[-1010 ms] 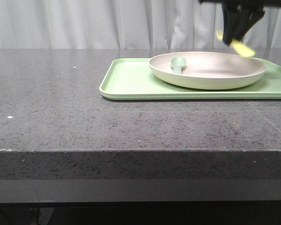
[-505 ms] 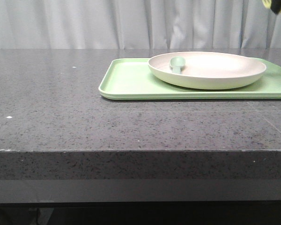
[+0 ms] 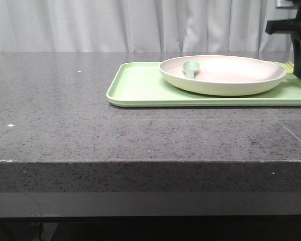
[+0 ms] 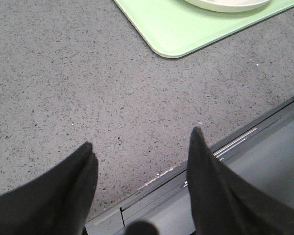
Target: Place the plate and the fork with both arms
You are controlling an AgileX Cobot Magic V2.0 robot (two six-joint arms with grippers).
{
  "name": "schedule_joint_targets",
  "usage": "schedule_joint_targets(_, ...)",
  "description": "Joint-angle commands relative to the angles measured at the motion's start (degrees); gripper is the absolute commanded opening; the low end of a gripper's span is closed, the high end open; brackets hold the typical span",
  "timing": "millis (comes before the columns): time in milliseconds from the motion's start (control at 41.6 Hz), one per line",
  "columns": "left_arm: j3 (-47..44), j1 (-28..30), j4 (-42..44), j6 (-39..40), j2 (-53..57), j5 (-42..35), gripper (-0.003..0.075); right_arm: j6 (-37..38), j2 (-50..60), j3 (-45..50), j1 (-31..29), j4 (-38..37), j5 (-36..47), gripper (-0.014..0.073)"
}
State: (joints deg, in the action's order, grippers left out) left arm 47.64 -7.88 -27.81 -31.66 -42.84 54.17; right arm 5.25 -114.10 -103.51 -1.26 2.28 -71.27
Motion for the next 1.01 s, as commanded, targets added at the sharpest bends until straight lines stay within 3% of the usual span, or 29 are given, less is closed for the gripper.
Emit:
schedule_joint_targets(0,1.5,0.1,-2.3,0.0,0.2,-3.2,0.0402,-1.1,2.3,-1.3,-0.3,0.2,1.3,0.0069)
schedule_joint_targets(120,1.5,0.1,-2.3,0.0,0.2,-3.2,0.0402,-1.2,2.1,-1.3,-0.3,0.2,1.9,0.0104)
schedule_joint_targets(409,1.5,0.1,-2.3,0.0,0.2,-3.2,0.0402,-1.7,2.1,-1.3,-0.3,0.2,2.4,0.0372)
schedule_joint_targets(673,1.5,0.1,-2.3,0.0,0.2,-3.2,0.0402,-1.7,6.2,-1.3,-0.2,0.2,1.4,0.0372)
schedule_joint_targets(986,1.5,0.1,-2.3,0.0,0.2,-3.2,0.0402,-3.9,24.2,7.7,5.0,0.2,3.0,0.0372)
